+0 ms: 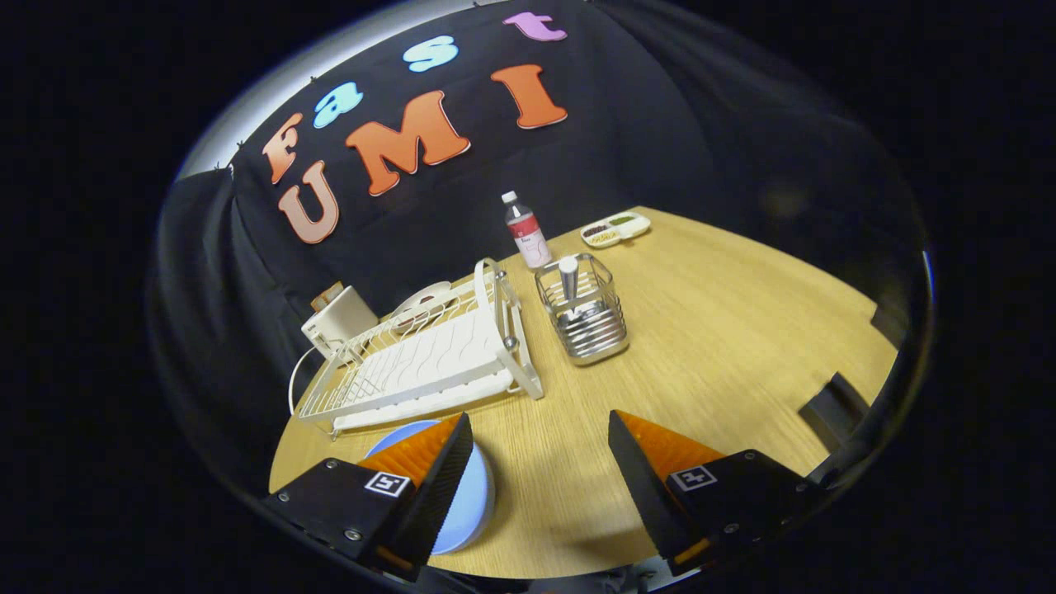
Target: Take the plate from the dish rack, then take the spoon from the basket and place it into the plate.
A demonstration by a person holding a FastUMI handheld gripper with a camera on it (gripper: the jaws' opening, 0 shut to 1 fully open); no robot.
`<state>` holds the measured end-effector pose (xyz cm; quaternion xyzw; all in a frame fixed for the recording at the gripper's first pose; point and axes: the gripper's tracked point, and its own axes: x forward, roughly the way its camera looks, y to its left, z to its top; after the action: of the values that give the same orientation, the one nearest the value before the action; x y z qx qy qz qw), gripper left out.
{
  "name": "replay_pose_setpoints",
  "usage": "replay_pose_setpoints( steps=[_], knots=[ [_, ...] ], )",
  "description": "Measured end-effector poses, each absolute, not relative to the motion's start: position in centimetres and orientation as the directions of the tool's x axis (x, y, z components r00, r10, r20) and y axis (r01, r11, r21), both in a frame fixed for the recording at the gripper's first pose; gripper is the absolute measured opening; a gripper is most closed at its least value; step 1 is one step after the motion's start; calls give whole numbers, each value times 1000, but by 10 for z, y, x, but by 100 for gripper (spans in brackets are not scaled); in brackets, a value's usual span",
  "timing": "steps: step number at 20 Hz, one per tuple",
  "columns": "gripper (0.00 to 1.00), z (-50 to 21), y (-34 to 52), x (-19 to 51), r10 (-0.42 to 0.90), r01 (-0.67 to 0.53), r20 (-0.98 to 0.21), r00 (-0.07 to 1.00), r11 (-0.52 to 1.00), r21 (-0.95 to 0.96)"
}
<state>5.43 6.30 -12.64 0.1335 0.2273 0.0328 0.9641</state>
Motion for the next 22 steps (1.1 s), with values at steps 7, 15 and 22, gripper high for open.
replay_pose_setpoints(
  steps=[7, 15, 22],
  knots=[
    [98, -78, 36, 95, 32, -23, -248, 968, 999, 37],
    [99, -70, 31, 149, 38, -46, -138, 990, 998, -54],
    [82, -78, 29, 181, 59, -64, -114, 992, 997, -40]
  ],
)
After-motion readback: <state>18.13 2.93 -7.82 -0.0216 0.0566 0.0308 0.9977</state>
